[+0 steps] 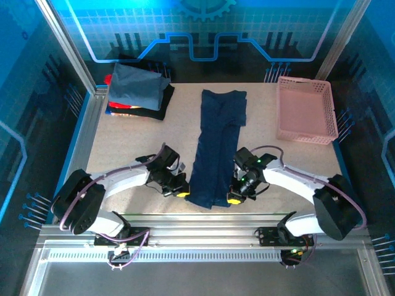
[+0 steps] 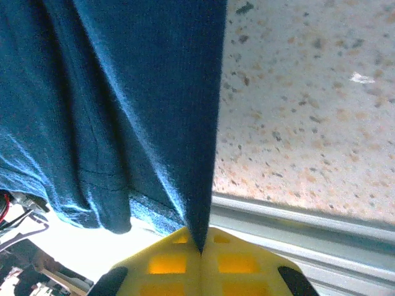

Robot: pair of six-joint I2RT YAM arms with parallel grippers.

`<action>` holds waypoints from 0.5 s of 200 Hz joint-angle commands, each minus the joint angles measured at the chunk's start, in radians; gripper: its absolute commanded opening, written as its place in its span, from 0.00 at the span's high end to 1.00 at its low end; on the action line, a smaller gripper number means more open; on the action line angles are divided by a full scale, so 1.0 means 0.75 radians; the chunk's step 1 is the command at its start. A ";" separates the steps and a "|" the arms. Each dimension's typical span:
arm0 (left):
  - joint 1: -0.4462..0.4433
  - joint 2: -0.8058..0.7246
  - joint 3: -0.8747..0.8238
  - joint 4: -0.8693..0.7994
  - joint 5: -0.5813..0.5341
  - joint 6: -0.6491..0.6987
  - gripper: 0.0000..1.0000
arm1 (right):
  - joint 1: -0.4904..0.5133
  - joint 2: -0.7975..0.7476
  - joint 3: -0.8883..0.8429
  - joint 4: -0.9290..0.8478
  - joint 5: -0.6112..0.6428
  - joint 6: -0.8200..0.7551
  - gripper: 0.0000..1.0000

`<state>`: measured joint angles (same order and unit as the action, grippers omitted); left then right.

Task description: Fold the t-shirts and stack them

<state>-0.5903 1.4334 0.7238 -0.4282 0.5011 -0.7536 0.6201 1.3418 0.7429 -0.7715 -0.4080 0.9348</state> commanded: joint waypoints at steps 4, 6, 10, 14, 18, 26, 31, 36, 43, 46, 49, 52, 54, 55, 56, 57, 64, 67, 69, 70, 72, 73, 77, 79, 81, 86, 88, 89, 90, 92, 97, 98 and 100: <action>0.012 0.026 0.185 -0.081 -0.016 -0.031 1.00 | -0.068 -0.069 0.073 -0.164 0.032 -0.014 1.00; 0.016 0.034 0.199 -0.081 -0.013 -0.032 1.00 | -0.077 -0.071 0.080 -0.165 0.031 -0.017 1.00; 0.021 0.054 0.227 -0.086 -0.006 -0.033 1.00 | -0.096 -0.073 0.092 -0.171 0.028 -0.025 1.00; 0.026 0.075 0.260 -0.096 0.001 -0.031 1.00 | -0.117 -0.073 0.104 -0.176 0.025 -0.037 1.00; 0.032 0.098 0.292 -0.106 0.007 -0.027 1.00 | -0.139 -0.070 0.118 -0.183 0.021 -0.050 1.00; 0.046 0.144 0.358 -0.119 0.017 -0.021 1.00 | -0.187 -0.057 0.147 -0.190 0.019 -0.081 1.00; 0.057 0.173 0.399 -0.122 0.022 -0.016 1.00 | -0.219 -0.044 0.167 -0.190 0.017 -0.104 1.00; 0.070 0.202 0.440 -0.124 0.028 -0.013 1.00 | -0.251 -0.026 0.175 -0.194 0.009 -0.129 1.00; 0.087 0.249 0.500 -0.127 0.039 -0.006 1.00 | -0.297 0.006 0.239 -0.202 -0.005 -0.164 1.00; 0.096 0.272 0.532 -0.132 0.044 0.000 1.00 | -0.314 0.020 0.257 -0.204 -0.008 -0.179 1.00; 0.102 0.293 0.562 -0.141 0.048 0.010 1.00 | -0.330 0.038 0.274 -0.206 -0.010 -0.199 1.00; 0.111 0.315 0.592 -0.155 0.049 0.021 1.00 | -0.346 0.054 0.295 -0.210 -0.009 -0.214 1.00; 0.115 0.331 0.619 -0.165 0.050 0.028 1.00 | -0.358 0.065 0.309 -0.213 -0.010 -0.226 1.00; 0.119 0.338 0.632 -0.170 0.049 0.030 1.00 | -0.363 0.068 0.316 -0.215 -0.010 -0.229 1.00; 0.121 0.344 0.643 -0.176 0.049 0.036 1.00 | -0.369 0.076 0.323 -0.216 -0.010 -0.236 1.00; 0.122 0.352 0.654 -0.181 0.049 0.040 1.00 | -0.374 0.083 0.331 -0.217 -0.010 -0.242 1.00; 0.141 0.395 0.730 -0.208 0.049 0.064 1.00 | -0.411 0.131 0.385 -0.232 -0.014 -0.283 1.00; 0.150 0.419 0.759 -0.216 0.051 0.075 1.00 | -0.427 0.149 0.408 -0.236 -0.014 -0.300 1.00; 0.156 0.434 0.781 -0.222 0.052 0.083 1.00 | -0.436 0.166 0.425 -0.240 -0.014 -0.312 1.00; 0.159 0.437 0.790 -0.225 0.053 0.086 1.00 | -0.440 0.173 0.432 -0.240 -0.014 -0.317 1.00; 0.166 0.453 0.810 -0.231 0.055 0.091 1.00 | -0.448 0.186 0.449 -0.244 -0.012 -0.327 1.00; 0.171 0.460 0.819 -0.236 0.055 0.095 1.00 | -0.453 0.194 0.456 -0.245 -0.010 -0.332 1.00; 0.182 0.490 0.859 -0.251 0.054 0.111 1.00 | -0.471 0.225 0.485 -0.247 -0.008 -0.350 1.00; 0.190 0.502 0.877 -0.258 0.054 0.118 1.00 | -0.478 0.240 0.501 -0.249 -0.009 -0.359 1.00; 0.199 0.516 0.894 -0.264 0.054 0.123 1.00 | -0.487 0.256 0.515 -0.249 -0.015 -0.367 1.00; 0.216 0.546 0.930 -0.271 0.054 0.134 1.00 | -0.505 0.294 0.552 -0.253 -0.023 -0.386 1.00; 0.225 0.560 0.947 -0.272 0.054 0.139 1.00 | -0.513 0.312 0.565 -0.253 -0.028 -0.392 1.00; 0.229 0.567 0.956 -0.273 0.055 0.141 1.00 | -0.515 0.320 0.574 -0.254 -0.031 -0.394 1.00; 0.232 0.574 0.964 -0.274 0.055 0.143 1.00 | -0.519 0.328 0.582 -0.254 -0.032 -0.399 1.00; 0.239 0.586 0.979 -0.276 0.059 0.149 1.00 | -0.525 0.341 0.596 -0.252 -0.033 -0.407 1.00; 0.256 0.622 1.022 -0.284 0.065 0.165 1.00 | -0.540 0.382 0.630 -0.252 -0.033 -0.422 1.00; 0.260 0.628 1.030 -0.285 0.065 0.168 1.00 | -0.542 0.389 0.638 -0.253 -0.031 -0.424 1.00; 0.265 0.643 1.048 -0.291 0.068 0.175 1.00 | -0.548 0.405 0.652 -0.253 -0.029 -0.430 1.00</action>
<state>-0.4515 1.8240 1.3804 -0.5575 0.5213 -0.7029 0.2615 1.5356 1.1252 -0.9161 -0.4053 0.7242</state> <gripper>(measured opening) 0.052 0.061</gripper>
